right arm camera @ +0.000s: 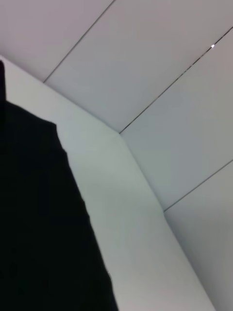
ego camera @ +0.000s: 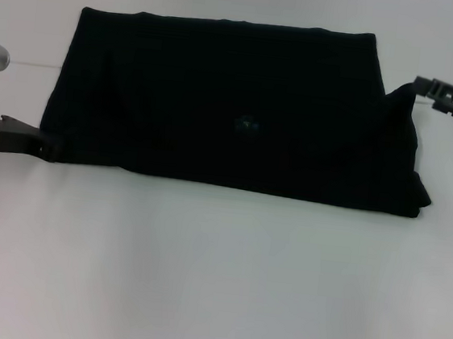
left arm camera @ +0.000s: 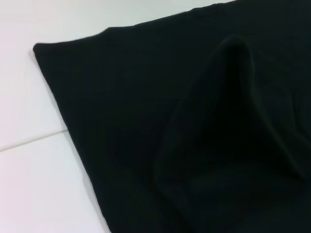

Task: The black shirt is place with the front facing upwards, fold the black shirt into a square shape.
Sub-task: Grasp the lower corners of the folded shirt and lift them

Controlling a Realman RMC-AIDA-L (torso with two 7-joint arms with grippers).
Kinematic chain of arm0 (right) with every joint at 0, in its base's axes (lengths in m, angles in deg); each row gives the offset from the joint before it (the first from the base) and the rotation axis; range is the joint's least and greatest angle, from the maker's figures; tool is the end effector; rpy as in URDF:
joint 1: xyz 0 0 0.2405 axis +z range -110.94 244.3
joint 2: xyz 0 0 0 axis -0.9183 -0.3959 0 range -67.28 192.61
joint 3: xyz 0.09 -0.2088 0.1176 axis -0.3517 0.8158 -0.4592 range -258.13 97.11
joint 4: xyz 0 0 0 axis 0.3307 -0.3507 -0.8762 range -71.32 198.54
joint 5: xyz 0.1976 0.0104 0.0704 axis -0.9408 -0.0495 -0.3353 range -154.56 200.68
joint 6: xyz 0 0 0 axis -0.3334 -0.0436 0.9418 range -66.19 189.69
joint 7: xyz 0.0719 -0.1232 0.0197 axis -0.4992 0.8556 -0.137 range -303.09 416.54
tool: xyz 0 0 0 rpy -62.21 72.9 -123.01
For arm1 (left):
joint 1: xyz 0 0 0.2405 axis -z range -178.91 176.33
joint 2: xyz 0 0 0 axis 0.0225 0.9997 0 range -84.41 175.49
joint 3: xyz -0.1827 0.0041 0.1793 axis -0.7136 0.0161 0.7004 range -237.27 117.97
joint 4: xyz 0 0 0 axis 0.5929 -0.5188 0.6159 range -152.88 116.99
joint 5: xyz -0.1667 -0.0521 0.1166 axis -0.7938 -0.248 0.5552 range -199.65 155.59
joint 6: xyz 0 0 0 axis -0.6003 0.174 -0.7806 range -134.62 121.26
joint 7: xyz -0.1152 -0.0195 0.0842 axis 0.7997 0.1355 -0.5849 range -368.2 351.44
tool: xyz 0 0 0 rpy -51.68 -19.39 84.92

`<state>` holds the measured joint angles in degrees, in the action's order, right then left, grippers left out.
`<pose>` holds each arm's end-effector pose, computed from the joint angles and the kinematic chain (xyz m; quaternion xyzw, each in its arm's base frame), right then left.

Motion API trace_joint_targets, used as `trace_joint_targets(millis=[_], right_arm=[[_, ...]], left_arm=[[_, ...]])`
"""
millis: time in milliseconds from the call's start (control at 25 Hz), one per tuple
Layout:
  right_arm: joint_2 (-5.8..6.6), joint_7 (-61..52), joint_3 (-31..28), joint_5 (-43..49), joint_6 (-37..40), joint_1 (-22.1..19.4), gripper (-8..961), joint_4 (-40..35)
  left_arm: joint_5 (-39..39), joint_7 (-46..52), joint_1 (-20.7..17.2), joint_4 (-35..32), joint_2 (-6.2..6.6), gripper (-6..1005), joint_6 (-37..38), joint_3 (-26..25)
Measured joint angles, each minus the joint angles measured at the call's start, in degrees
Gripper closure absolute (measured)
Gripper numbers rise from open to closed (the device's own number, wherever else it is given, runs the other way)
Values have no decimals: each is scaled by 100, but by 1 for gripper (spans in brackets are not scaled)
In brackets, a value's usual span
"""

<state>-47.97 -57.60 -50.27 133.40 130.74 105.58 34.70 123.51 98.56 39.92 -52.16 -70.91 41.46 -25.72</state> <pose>0.2772 0.4189 0.0714 -0.7590 0.5078 0.3250 0.2457 -0.3231 0.4232 0.0348 -0.8410 -0.3835 0.0085 0.3816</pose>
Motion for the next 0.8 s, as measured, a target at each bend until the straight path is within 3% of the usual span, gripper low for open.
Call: trace_joint_targets(millis=[480,800], right_arm=[[283,-1593,154,1727,-39,99,100,-56],[290,-2197,512,2283,-32,157,105,40]], left_arm=[[-53,81,67,-252,3,1000,-17,-48],[-53,68,82,-258,-27,999,-36,-27]])
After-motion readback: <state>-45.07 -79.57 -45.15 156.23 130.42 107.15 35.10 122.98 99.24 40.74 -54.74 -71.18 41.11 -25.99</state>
